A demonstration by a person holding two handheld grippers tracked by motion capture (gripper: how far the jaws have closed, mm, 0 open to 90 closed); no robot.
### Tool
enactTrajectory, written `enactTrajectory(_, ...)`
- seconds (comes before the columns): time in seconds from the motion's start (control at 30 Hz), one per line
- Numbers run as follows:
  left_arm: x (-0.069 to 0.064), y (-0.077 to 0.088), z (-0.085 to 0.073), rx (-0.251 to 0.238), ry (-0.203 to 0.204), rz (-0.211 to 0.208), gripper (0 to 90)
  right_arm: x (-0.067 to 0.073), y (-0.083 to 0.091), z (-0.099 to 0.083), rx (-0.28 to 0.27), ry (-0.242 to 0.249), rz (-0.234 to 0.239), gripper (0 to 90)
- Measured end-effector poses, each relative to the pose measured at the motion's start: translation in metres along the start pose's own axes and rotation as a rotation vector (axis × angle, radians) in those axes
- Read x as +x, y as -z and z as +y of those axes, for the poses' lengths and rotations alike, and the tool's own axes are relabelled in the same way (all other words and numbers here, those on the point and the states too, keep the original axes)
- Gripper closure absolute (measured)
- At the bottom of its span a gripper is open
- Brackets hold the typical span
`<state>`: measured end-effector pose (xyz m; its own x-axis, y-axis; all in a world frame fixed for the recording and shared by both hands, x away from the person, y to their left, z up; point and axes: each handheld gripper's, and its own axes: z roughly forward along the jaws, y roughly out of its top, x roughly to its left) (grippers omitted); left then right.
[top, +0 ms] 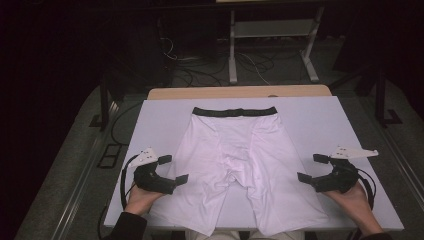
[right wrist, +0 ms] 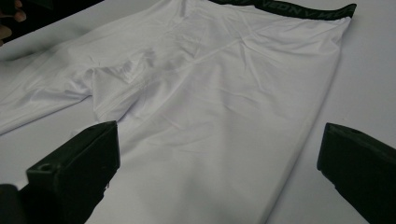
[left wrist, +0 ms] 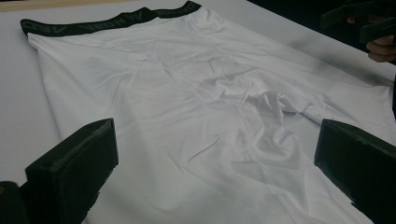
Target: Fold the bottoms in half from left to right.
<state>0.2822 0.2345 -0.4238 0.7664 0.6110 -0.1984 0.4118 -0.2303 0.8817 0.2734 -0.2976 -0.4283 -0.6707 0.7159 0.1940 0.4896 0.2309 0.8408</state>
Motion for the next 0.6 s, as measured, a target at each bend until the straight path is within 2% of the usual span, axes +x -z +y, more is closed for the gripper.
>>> enactTrajectory(0.6,-0.0024,0.0018,-0.0022,0.001,-0.004,0.000,0.0,0.0005,0.0083,0.0033,-0.024,-0.001,-0.019,0.0)
